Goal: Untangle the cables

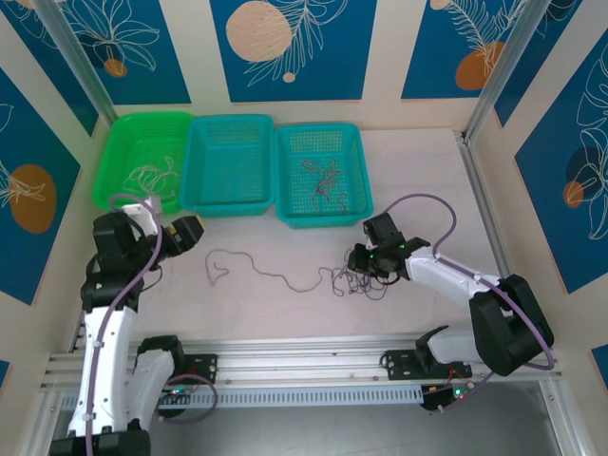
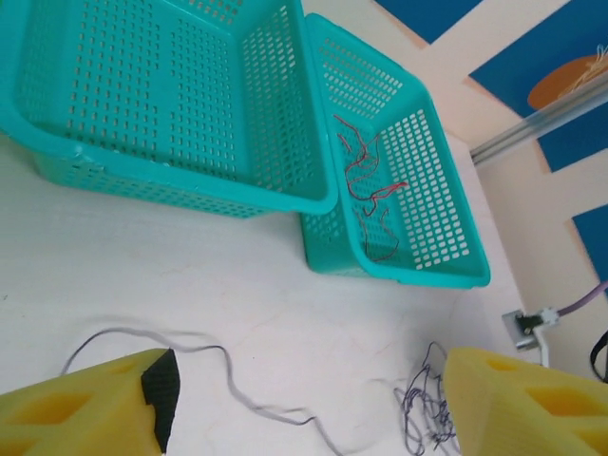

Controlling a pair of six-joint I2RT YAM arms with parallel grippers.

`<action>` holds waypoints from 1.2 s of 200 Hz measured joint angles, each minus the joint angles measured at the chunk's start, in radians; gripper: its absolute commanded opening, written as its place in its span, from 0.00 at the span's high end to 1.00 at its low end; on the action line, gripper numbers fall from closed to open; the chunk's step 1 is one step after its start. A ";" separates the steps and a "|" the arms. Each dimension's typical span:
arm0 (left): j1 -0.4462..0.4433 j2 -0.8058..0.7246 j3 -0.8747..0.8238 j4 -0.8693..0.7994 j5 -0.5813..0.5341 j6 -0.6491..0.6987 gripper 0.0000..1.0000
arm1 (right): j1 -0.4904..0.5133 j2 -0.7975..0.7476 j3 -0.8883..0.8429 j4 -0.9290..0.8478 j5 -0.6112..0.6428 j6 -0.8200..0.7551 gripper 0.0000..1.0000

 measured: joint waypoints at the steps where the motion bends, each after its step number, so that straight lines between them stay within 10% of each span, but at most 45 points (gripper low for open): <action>1: -0.003 -0.001 0.000 0.000 -0.001 0.002 0.34 | 0.000 0.000 0.000 0.000 0.000 0.000 0.81; 48: -0.451 0.064 0.017 0.006 -0.125 0.112 0.35 | 0.002 0.040 0.017 -0.003 0.000 0.000 0.83; 107: -0.957 0.562 0.094 0.135 -0.333 0.163 0.34 | 0.014 0.069 0.028 -0.020 0.000 0.000 0.83; 198: -1.035 1.005 0.156 0.449 -0.399 -0.127 0.38 | 0.020 0.066 0.028 -0.032 0.000 0.001 0.84; 240: -1.036 1.097 0.163 0.484 -0.403 -0.173 1.00 | 0.020 0.066 0.028 -0.032 0.000 0.001 0.84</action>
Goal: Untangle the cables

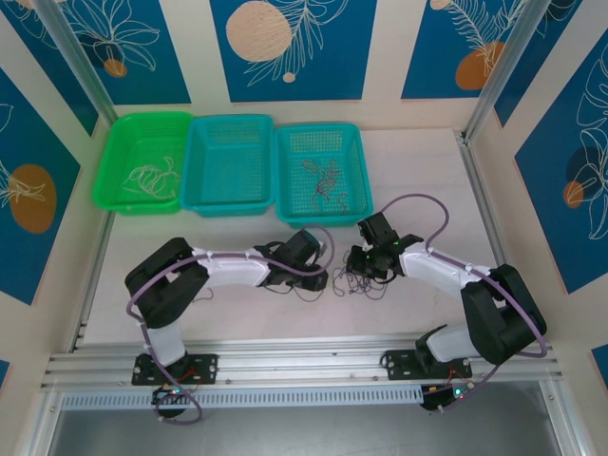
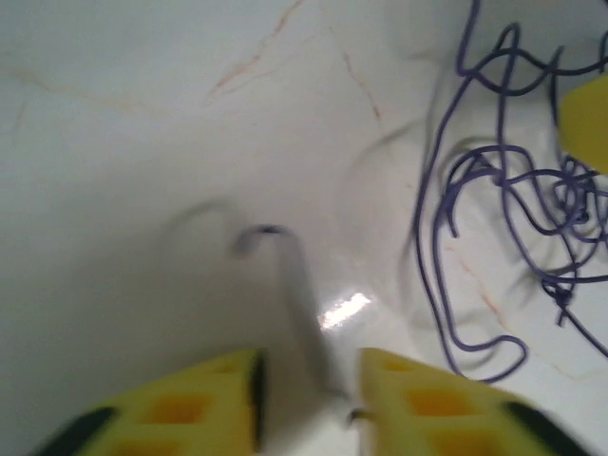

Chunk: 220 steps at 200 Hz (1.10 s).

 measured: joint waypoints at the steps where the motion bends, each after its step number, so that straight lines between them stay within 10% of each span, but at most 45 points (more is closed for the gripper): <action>1: 0.000 0.000 0.000 0.000 0.000 0.003 1.00 | 0.000 0.000 0.000 0.000 0.000 0.000 0.83; 63: 0.040 -0.215 -0.035 -0.019 0.026 -0.028 1.00 | 0.000 -0.046 0.000 -0.010 0.000 0.000 0.83; 135: 0.336 -0.534 0.306 -0.228 0.058 0.079 1.00 | 0.035 -0.162 0.011 -0.032 -0.010 0.008 0.80; 169: 0.430 -0.500 0.546 -0.309 0.059 0.146 1.00 | 0.094 -0.336 0.058 -0.035 0.008 0.006 0.28; 220: 0.461 -0.316 0.970 -0.426 0.062 0.231 1.00 | 0.121 -0.478 0.121 -0.033 0.014 -0.010 0.24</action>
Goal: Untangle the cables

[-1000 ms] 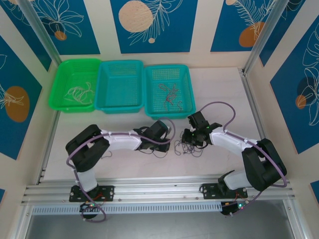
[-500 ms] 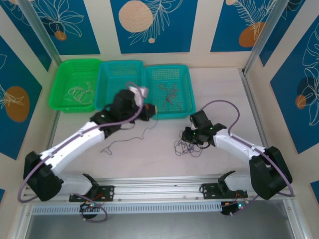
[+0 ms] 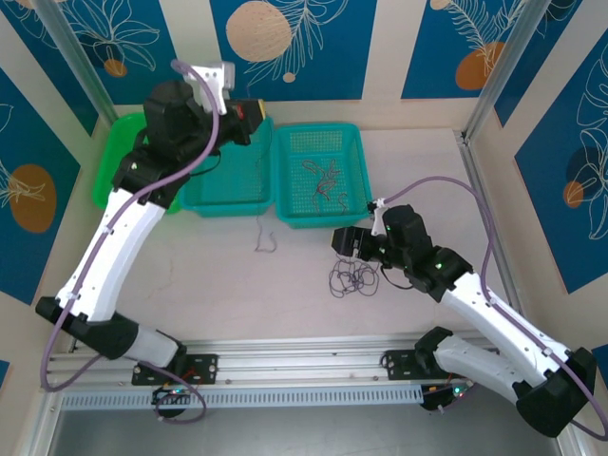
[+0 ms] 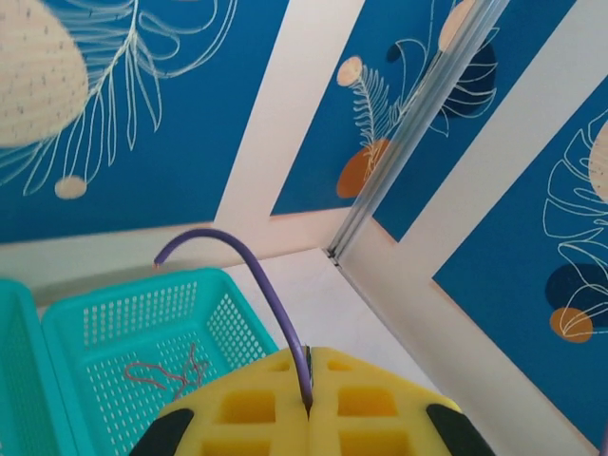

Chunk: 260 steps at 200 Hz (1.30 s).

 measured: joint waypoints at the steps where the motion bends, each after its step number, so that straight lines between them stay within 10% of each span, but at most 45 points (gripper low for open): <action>1: 0.000 0.003 0.008 -0.003 0.000 0.002 1.00 | 0.000 0.000 0.001 0.000 0.000 0.000 0.24; 68: 0.090 0.492 1.082 -0.189 0.049 0.023 1.00 | 0.003 -0.009 0.014 -0.009 0.005 -0.001 0.24; 260: 0.307 1.007 1.139 -0.364 -0.108 0.087 1.00 | 0.003 -0.021 0.019 -0.071 0.012 0.015 0.24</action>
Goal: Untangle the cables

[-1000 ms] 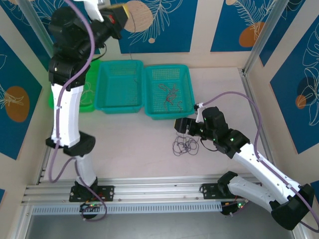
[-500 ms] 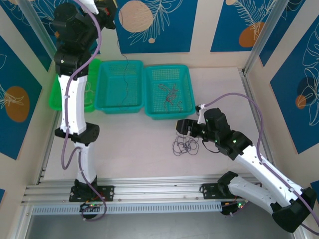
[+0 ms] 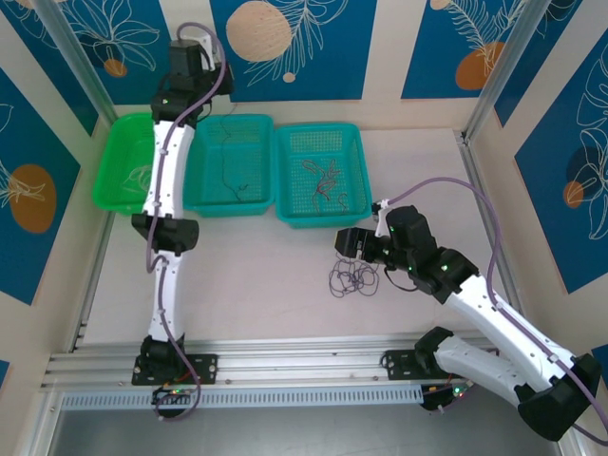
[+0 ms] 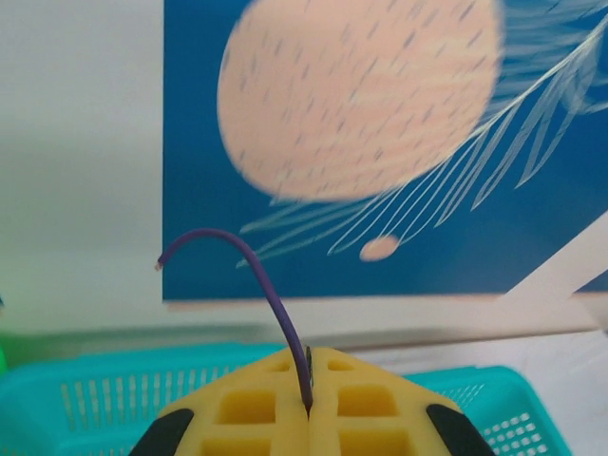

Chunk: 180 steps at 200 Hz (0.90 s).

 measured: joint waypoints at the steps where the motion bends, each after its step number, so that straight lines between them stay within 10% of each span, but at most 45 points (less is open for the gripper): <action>1: 0.000 0.003 0.002 -0.003 0.000 -0.001 1.00 | 0.000 0.002 0.001 0.000 0.000 0.000 0.24; 49: 0.000 0.127 0.020 -0.173 -0.017 -0.033 0.14 | 0.000 0.026 0.028 -0.007 0.000 0.000 0.24; 180: -0.087 -0.212 0.027 -0.241 0.182 0.011 0.14 | 0.000 0.037 0.039 -0.014 0.000 -0.001 0.24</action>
